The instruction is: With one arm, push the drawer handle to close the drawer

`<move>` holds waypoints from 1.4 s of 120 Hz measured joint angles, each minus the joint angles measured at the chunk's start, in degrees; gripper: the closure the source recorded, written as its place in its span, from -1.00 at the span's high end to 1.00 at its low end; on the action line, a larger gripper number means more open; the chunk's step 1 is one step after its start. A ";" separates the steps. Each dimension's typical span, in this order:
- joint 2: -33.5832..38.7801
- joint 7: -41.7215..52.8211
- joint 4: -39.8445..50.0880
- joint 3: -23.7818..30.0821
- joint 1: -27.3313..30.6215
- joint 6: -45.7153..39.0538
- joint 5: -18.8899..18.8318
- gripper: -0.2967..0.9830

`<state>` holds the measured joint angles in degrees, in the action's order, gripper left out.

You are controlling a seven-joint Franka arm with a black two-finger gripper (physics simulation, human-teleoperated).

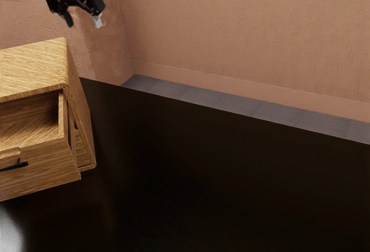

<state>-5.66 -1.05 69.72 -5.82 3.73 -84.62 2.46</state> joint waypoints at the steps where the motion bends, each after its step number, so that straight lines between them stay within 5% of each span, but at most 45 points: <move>1: -0.06 -0.05 -0.23 -0.08 0.89 0.19 0.08 0.51; 14: -0.37 -0.71 -1.40 -0.50 6.32 2.10 0.74 0.51; 40: 1.83 -1.97 -1.34 -5.04 0.02 3.72 1.92 0.51; 49: 11.25 -3.02 1.20 -5.09 -1.01 3.89 2.04 0.51; 72: 41.53 -11.13 31.08 -4.13 7.21 4.47 1.43 0.51; 84: 52.55 -17.75 42.05 5.21 16.34 5.71 1.37 0.51; 102: 67.93 -26.38 59.96 13.55 18.69 4.05 2.62 0.50; 130: 71.11 -36.66 70.00 26.85 21.64 2.22 11.27 0.50; 168: 77.23 -40.65 83.97 25.00 20.42 -1.45 14.34 0.40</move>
<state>71.58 -41.70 153.69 19.18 24.15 -86.07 16.80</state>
